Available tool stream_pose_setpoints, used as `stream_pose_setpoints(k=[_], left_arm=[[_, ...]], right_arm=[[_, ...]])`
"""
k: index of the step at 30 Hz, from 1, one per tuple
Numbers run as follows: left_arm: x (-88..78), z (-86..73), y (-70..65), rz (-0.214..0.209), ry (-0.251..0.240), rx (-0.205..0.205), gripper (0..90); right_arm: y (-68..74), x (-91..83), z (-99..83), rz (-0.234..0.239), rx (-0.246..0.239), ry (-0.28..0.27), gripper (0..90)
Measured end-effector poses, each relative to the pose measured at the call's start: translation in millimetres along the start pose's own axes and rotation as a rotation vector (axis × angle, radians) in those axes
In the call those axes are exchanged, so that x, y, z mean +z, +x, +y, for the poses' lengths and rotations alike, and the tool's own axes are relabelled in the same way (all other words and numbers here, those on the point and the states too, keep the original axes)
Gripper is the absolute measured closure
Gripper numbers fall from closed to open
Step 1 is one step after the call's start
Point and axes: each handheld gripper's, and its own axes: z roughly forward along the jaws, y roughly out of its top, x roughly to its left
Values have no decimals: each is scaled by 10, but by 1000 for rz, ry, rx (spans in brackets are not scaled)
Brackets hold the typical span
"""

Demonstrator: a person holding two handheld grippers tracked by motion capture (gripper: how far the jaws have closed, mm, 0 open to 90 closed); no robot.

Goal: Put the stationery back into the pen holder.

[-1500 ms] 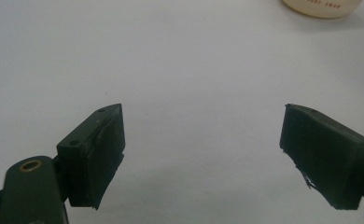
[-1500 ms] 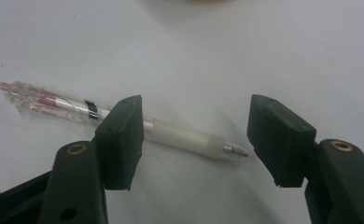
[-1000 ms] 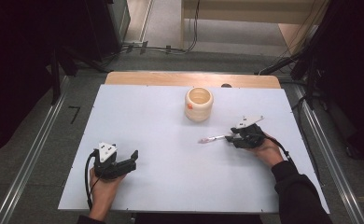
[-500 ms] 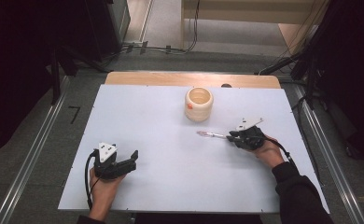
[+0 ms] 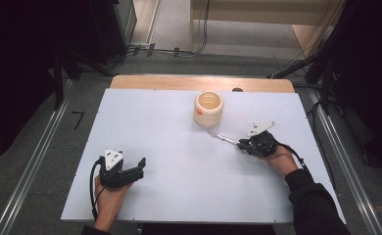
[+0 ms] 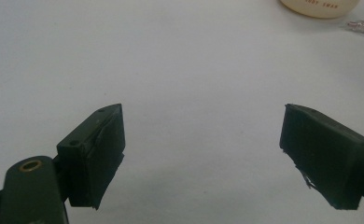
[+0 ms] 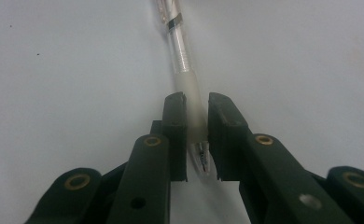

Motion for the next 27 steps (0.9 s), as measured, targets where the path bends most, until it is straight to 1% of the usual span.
stream_pose_setpoints(k=[3,5,8,9,13,14,15,19,20,22,23,24,27], left_arm=[[0,1,-5,0,0,1,150],[0,2,-7,0,3,1,150],[-4,2,-7,-1,2,3,150],[-4,2,-5,-1,1,2,150],[-11,2,5,1,-2,-5,150],[-10,0,7,-1,-3,-5,150],[-10,-1,8,-1,-2,-4,150],[-19,-1,13,0,-3,-4,150],[-21,-1,15,-1,-4,-7,150],[-20,-1,17,0,-5,-9,150],[-19,-1,17,0,-6,-9,150],[-20,0,17,-1,-4,-7,150],[-20,2,13,-2,-5,-7,150]], right_arm=[[-19,7,17,13,2,9,755],[-41,8,28,29,14,18,755],[-43,9,43,30,13,28,760],[-39,8,42,33,8,30,768],[-2,2,60,9,-28,37,786],[0,2,63,-10,-42,31,787],[10,-3,64,1,-39,36,787],[-5,-30,70,7,-34,23,787],[5,-40,71,12,-23,26,787],[16,-71,74,13,-25,19,788],[13,-82,76,11,-34,12,788],[24,-103,78,14,-26,14,788],[39,-171,91,15,-23,-3,788]])
